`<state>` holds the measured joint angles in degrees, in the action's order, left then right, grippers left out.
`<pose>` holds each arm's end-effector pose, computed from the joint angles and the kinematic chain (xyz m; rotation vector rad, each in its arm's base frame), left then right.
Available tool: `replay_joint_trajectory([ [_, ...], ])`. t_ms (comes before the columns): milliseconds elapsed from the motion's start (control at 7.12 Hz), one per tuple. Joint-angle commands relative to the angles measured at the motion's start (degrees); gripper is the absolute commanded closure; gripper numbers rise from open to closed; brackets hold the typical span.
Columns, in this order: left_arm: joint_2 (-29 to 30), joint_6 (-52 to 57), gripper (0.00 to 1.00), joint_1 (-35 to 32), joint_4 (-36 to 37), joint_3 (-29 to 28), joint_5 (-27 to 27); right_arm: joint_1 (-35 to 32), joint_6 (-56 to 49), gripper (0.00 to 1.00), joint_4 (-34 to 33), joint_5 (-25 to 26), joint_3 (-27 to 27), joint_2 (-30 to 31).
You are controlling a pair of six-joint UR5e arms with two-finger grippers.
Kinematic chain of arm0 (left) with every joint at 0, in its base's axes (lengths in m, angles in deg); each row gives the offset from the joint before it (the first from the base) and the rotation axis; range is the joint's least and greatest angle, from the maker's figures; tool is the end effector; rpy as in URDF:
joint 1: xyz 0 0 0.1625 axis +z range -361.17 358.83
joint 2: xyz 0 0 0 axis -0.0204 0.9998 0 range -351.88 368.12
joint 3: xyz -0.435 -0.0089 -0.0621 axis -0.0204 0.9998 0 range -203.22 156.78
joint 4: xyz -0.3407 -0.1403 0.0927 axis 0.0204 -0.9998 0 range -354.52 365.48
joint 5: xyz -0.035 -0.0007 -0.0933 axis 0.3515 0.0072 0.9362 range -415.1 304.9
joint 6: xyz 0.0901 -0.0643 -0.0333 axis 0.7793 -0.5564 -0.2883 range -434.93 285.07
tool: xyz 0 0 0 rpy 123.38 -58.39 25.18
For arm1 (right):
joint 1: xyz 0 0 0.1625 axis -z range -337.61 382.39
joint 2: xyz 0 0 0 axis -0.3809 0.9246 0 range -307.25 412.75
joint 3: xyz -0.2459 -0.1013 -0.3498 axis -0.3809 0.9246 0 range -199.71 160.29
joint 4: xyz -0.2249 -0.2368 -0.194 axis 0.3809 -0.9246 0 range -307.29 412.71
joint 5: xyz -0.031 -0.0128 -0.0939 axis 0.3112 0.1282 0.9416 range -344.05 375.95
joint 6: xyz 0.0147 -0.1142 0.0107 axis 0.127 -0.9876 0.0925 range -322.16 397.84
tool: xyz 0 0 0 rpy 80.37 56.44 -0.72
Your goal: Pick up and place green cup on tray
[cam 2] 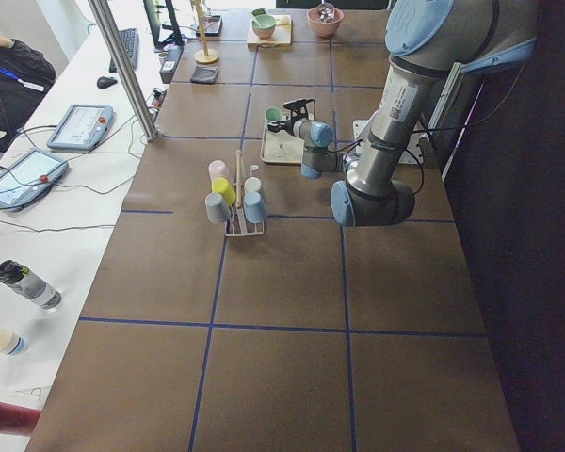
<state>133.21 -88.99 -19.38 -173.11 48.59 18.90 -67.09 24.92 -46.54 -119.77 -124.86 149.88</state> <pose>0.5882 -0.3674 0.2930 1.4842 1.1113 0.4498 0.0469 -0.3961 0.6317 0.0662 -0.7970 -0.2135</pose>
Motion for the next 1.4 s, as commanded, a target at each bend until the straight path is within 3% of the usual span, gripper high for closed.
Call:
replay_joint_trajectory([
  [0,0.2,0.0,0.08,0.4,0.0,0.0,0.1,0.0,0.0,0.00,-0.1,-0.1,0.0,0.0],
  [983,0.3,0.0,0.09,0.3,0.2,1.4,0.5,0.0,0.0,0.00,0.0,-0.1,0.0,0.0],
  [1264,0.1,0.0,0.07,-1.4,0.7,3.0,3.1,0.0,-0.1,0.00,0.0,-0.1,0.0,0.0],
])
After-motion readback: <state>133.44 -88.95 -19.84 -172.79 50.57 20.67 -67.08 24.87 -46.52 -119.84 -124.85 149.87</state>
